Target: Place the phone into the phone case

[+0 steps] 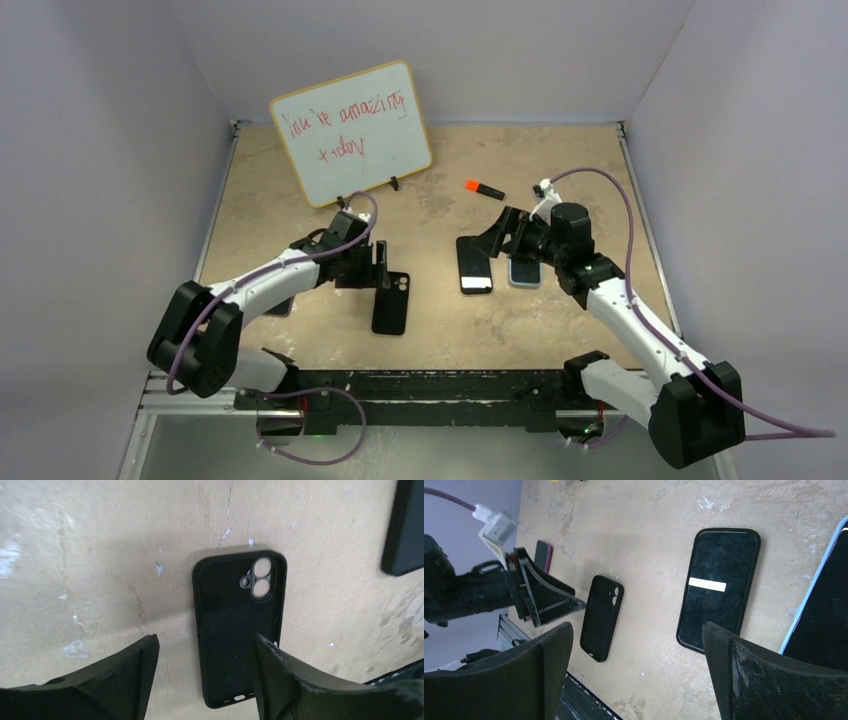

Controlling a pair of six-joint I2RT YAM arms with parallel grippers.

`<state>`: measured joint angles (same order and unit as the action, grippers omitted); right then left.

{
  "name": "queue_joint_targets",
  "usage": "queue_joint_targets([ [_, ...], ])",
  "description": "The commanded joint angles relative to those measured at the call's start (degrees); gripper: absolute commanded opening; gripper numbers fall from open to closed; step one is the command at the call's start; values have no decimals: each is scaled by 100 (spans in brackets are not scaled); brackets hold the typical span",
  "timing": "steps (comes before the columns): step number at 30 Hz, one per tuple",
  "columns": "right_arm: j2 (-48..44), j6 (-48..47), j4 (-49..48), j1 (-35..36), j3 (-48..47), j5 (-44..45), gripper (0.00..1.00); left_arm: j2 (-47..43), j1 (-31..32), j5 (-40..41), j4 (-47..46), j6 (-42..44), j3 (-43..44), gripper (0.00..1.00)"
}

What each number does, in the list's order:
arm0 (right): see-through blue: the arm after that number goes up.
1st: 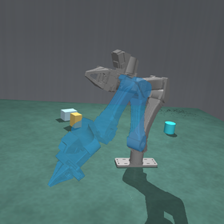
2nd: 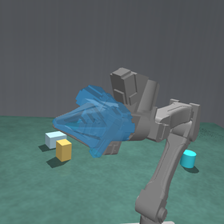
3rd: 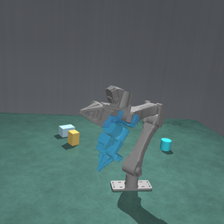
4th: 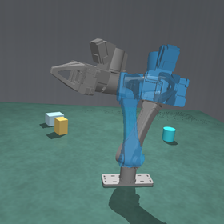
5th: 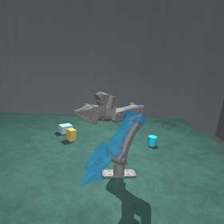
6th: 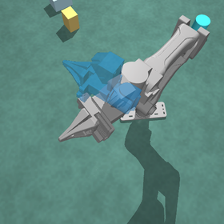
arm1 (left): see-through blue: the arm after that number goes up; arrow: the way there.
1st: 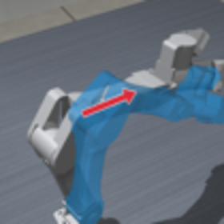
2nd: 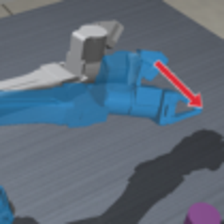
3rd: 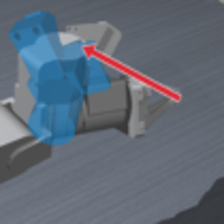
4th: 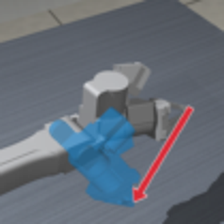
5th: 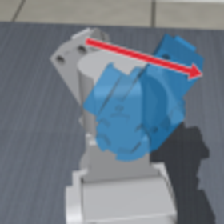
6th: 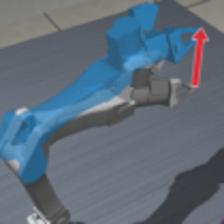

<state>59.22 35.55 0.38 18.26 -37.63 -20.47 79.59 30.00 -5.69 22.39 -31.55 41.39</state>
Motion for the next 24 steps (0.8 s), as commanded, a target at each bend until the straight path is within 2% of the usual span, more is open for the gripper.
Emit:
queue_joint_targets([
  [1,-253,-162,156,1,-97,-30,99,-269,-405,356,397,260,584,71],
  [8,-404,-143,234,2,-95,-90,99,-608,-1387,544,791,649,935,82],
  [11,-485,-119,193,1,-43,-88,99,-611,-2076,481,856,944,1000,88],
  [18,-476,-73,86,-6,21,-221,99,-489,-3858,209,524,1387,843,89],
  [24,-489,-238,242,-3,-48,-246,99,-113,-4457,252,75,1501,686,89],
])
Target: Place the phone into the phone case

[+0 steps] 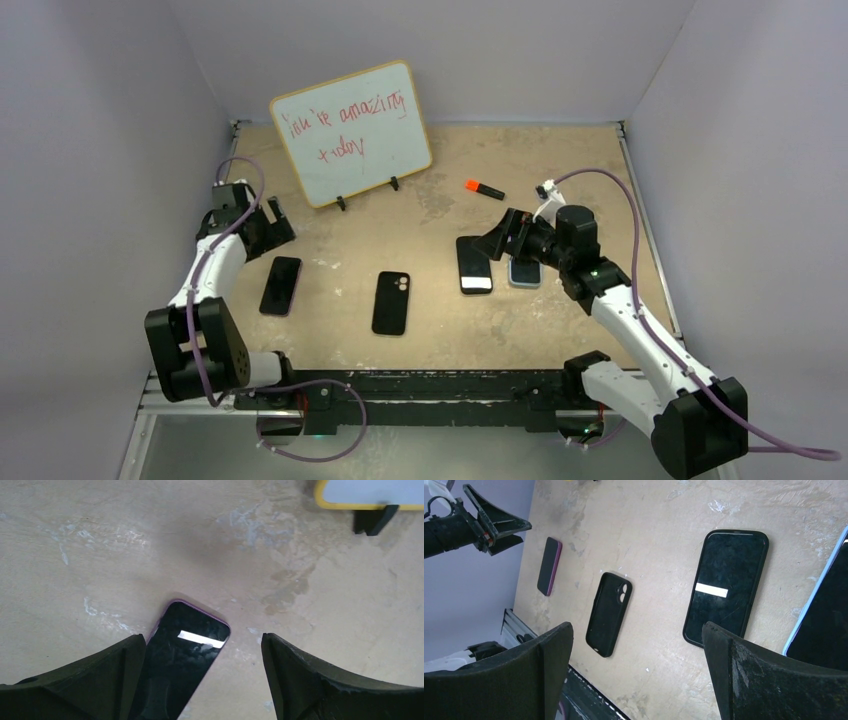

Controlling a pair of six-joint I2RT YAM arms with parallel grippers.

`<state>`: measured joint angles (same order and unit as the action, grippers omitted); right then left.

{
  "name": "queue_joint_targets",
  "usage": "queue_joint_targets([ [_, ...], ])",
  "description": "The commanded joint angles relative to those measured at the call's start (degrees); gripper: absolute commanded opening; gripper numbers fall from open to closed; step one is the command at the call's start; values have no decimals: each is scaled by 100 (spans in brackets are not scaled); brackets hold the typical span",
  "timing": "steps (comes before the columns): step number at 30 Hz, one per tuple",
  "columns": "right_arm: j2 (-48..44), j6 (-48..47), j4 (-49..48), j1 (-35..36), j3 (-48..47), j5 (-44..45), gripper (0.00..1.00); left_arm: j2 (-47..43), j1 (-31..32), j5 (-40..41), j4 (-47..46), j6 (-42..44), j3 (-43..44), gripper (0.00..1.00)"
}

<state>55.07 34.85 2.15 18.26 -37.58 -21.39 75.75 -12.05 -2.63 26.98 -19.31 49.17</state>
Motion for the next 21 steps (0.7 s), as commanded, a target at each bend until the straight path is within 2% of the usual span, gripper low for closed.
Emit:
queue_joint_targets([
  [1,-90,-171,70,-1,-45,-155,99,375,-361,-184,-393,285,-89,89],
  [13,-118,-140,-90,0,127,-322,99,1247,-491,-492,-207,454,-141,90],
  [21,-120,-188,-35,-1,156,-366,99,1258,-487,-961,-149,214,-496,89],
])
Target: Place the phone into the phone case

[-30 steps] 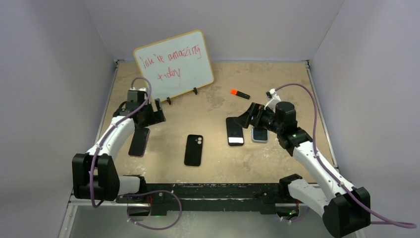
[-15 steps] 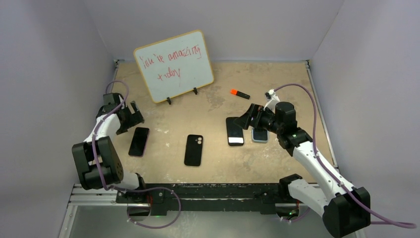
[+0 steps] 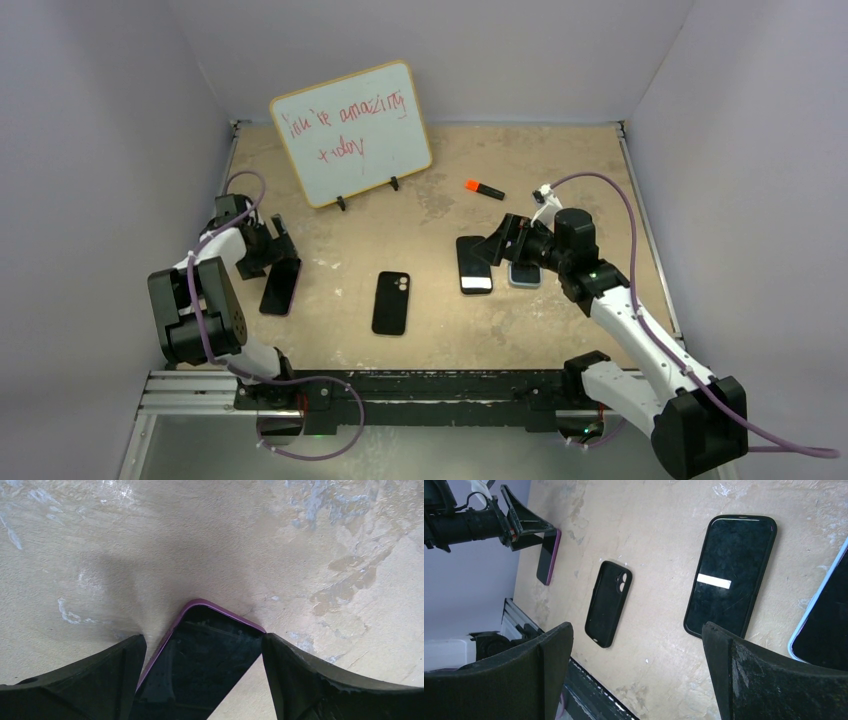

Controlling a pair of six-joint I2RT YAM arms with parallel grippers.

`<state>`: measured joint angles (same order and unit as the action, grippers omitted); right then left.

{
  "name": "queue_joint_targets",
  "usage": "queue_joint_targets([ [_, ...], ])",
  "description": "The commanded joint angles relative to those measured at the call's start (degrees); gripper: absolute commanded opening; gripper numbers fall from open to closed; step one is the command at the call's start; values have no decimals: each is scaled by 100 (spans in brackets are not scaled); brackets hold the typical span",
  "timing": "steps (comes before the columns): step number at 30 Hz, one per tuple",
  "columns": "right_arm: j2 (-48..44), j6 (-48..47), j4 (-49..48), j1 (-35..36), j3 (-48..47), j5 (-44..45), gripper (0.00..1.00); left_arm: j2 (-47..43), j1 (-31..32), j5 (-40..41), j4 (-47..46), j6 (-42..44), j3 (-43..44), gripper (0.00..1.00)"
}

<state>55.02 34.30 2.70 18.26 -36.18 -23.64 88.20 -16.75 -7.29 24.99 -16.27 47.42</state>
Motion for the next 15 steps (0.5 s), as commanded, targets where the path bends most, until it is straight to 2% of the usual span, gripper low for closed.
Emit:
queue_joint_targets([
  [1,-115,-141,-94,2,15,-143,99,-10,-3,-537,46,-128,-370,89],
  [15,-126,-55,-257,1,101,-67,99,-394,666,-814,274,-524,-409,88],
])
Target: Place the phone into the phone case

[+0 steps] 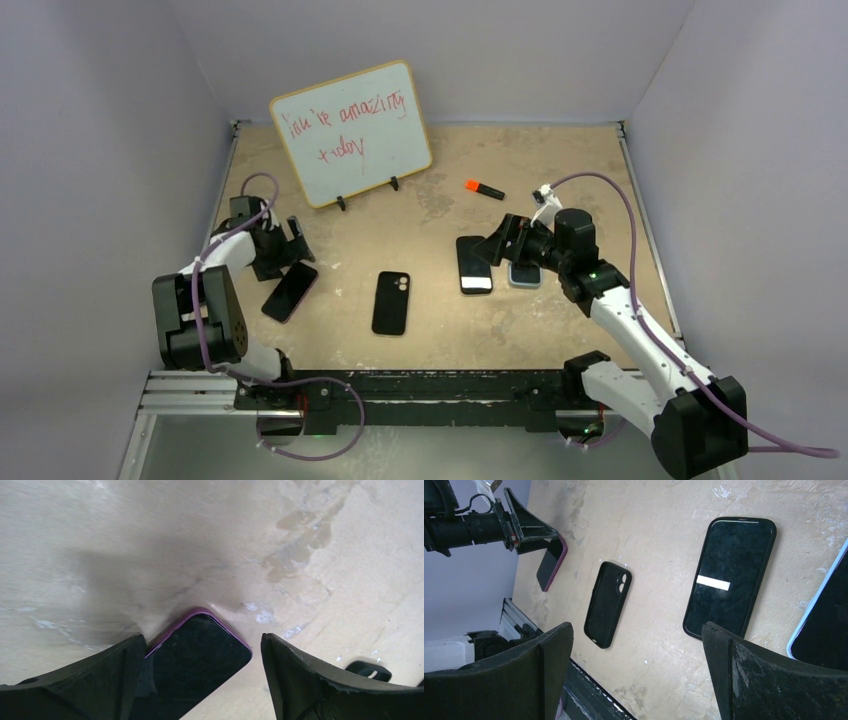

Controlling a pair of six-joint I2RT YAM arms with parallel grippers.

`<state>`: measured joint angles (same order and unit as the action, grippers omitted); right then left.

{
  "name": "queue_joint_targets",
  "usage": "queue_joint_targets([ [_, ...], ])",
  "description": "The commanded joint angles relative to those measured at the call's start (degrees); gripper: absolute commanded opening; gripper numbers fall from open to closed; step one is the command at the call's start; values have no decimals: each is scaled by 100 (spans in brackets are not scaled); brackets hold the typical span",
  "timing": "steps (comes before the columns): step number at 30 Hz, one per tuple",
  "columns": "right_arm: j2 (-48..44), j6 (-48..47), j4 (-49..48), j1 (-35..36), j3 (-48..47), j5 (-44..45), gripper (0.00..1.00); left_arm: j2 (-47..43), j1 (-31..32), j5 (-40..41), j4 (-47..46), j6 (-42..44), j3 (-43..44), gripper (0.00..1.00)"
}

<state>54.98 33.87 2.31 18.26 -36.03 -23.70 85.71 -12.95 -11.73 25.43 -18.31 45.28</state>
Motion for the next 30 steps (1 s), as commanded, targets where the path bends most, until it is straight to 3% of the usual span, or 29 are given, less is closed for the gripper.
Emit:
queue_joint_targets([
  [1,-112,7,-216,-4,88,-55,99,-197,398,-363,226,-383,-210,88],
  [6,-289,194,-39,-2,47,331,99,-372,815,-194,178,-748,-363,86],
  [12,-446,217,9,0,37,294,99,-1362,823,1022,616,-1812,-502,87],
  [16,-397,348,-45,-2,89,112,99,-1842,543,1788,1035,-2042,-480,88],
  [21,-492,397,-107,-4,137,108,99,-1792,-323,1580,1076,-1951,-687,88],
  [30,-455,359,-68,-4,129,60,99,-1579,-400,1623,877,-2208,-1025,90],
])
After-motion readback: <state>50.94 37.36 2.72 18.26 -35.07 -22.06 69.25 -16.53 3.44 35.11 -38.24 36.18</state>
